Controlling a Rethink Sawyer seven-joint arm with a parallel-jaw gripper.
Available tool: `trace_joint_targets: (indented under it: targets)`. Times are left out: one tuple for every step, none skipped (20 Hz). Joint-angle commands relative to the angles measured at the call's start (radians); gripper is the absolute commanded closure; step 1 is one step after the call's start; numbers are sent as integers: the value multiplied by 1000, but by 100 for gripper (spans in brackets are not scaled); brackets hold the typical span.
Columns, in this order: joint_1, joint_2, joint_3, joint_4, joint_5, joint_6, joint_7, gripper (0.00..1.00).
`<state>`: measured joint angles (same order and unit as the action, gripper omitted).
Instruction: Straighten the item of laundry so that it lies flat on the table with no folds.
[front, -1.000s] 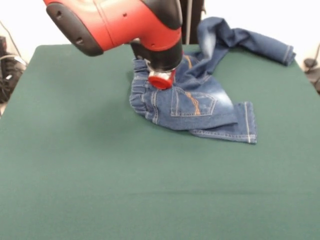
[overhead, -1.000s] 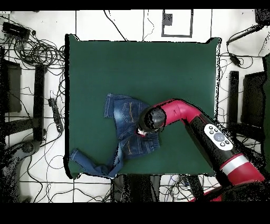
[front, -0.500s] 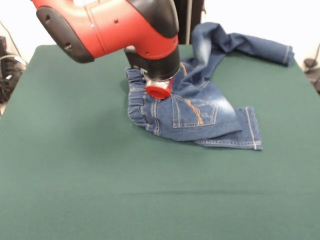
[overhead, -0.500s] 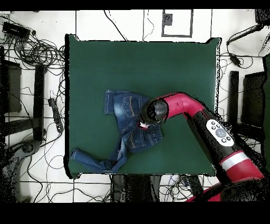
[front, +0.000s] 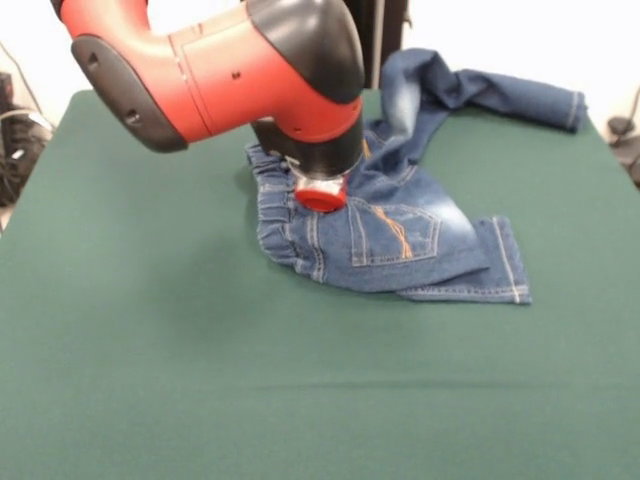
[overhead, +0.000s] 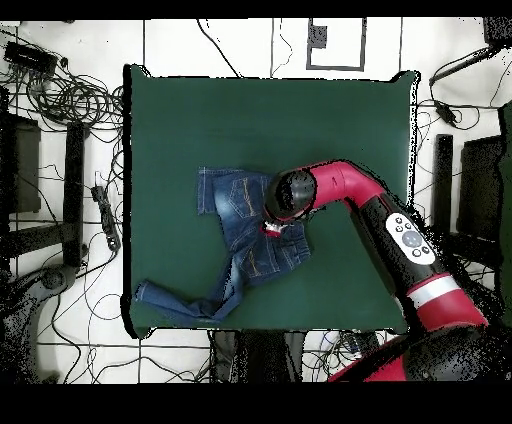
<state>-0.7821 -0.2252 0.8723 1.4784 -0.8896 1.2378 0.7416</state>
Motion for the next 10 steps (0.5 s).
trace_joint_targets:
  targets:
    - [61, 47, 49, -251, -82, -154, -337, 100]
    - [59, 49, 51, -251, -82, -156, -340, 100]
    - [56, 45, 52, -242, -81, -163, -331, 100]
    - [55, 43, 52, -239, -79, -167, -326, 100]
    - [56, 36, 52, -231, -80, -170, -321, 100]
    - [57, 28, 52, -224, -81, -174, -315, 100]
    - [59, 18, 57, -212, -85, -187, -313, 100]
    - [62, 12, 57, -205, -89, -192, -308, 100]
    - [64, 10, 61, -200, -89, -199, -304, 100]
    - [67, 5, 61, -194, -91, -201, -296, 100]
